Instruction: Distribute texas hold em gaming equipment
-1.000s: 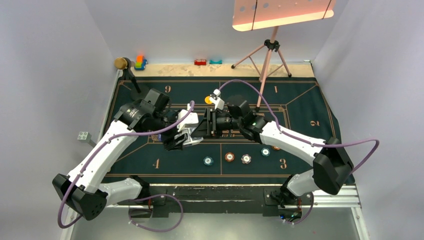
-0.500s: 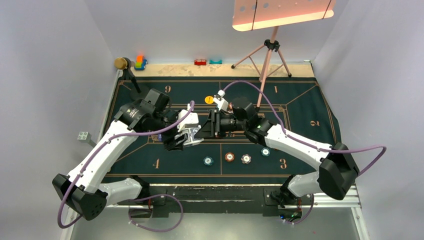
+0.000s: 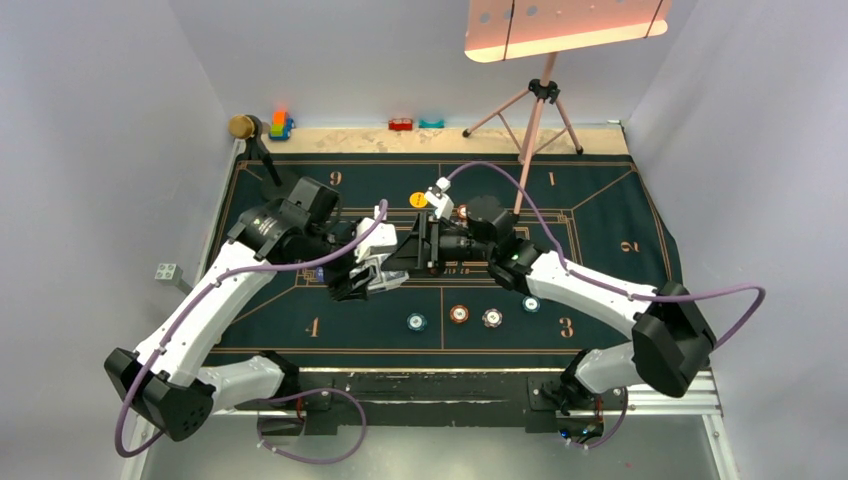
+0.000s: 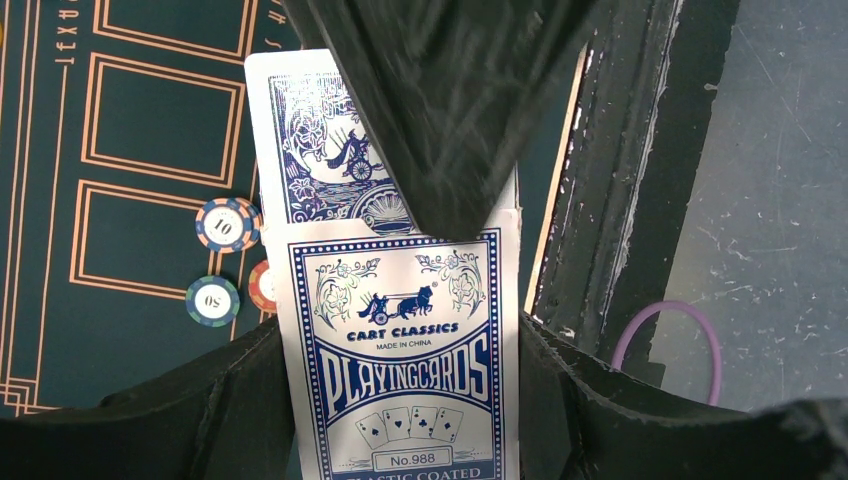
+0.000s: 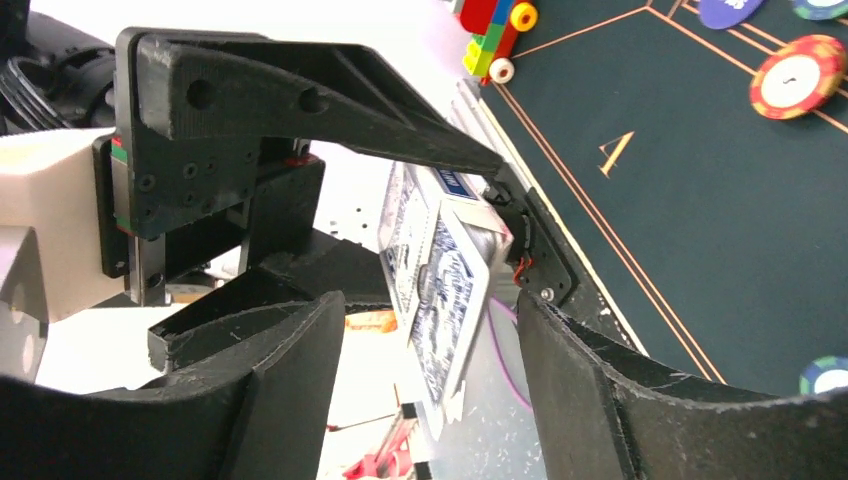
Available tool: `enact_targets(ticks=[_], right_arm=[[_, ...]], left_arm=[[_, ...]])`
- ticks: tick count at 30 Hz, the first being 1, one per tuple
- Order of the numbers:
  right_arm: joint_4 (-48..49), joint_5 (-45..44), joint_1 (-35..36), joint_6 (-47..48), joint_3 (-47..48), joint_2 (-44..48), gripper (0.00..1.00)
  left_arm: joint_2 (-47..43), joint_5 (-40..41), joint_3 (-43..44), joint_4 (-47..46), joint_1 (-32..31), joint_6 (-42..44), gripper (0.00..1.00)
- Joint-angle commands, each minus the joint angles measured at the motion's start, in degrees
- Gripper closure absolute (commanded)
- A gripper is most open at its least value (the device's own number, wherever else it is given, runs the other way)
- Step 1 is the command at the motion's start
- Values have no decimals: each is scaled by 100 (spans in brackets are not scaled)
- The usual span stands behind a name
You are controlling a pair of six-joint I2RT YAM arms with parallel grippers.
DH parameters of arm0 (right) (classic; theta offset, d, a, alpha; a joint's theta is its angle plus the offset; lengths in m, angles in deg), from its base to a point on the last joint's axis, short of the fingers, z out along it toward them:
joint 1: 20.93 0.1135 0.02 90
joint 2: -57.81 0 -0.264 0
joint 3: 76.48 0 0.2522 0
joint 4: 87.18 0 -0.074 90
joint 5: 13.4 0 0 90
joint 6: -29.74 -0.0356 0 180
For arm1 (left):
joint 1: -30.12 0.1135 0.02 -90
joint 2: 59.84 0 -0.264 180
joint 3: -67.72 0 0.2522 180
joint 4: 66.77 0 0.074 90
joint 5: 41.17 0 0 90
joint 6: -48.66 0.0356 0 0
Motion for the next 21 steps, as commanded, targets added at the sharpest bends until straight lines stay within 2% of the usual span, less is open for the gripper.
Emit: enact_targets(ticks=[1, 5, 8, 9, 10, 12, 14, 16, 21], right_arm=[[901, 167, 251, -364, 190, -272, 34], [1236, 206, 353, -646, 193, -488, 52], [1328, 155, 373, -733, 158, -514, 71], [1342, 131, 373, -744, 127, -493, 76], [1348, 90, 369, -758, 104, -468, 81], [1359, 56, 368, -772, 73, -407, 88], [1359, 29, 368, -781, 68, -379, 91], [1341, 14, 375, -782, 70, -373, 92], [1316, 28, 377, -779, 81, -398, 92]], left_arm=[[60, -188, 238, -284, -19, -76, 100], [80, -82, 289, -342, -33, -113, 99], [71, -27, 311, -323, -32, -117, 85], [55, -30, 312, -307, -28, -102, 76], [31, -35, 302, -297, -29, -90, 60], [-2, -38, 270, -300, -47, -60, 44], [-17, -45, 238, -314, -60, -21, 26], [1, -27, 233, -365, -95, -22, 2], [62, 50, 324, -483, -223, -9, 0]])
